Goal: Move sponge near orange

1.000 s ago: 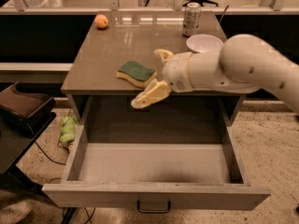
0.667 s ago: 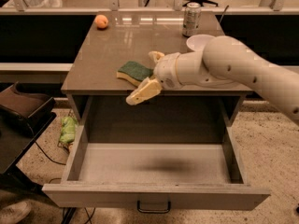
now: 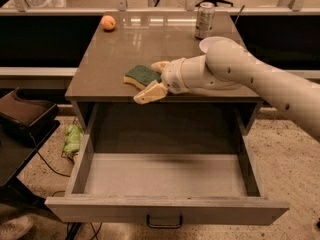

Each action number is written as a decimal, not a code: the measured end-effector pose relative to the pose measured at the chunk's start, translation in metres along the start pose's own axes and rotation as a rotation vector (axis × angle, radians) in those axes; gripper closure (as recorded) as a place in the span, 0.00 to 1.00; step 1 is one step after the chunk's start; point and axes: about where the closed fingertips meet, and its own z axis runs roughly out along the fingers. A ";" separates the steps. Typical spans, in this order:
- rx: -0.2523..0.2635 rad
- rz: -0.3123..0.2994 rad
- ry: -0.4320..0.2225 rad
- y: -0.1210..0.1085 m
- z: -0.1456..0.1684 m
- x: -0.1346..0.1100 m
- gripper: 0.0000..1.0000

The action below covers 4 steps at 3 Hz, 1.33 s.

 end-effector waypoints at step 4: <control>-0.007 -0.003 -0.001 0.003 0.003 -0.002 1.00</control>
Offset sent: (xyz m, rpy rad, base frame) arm -0.0015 0.0019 0.0006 -0.0002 -0.0008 0.0032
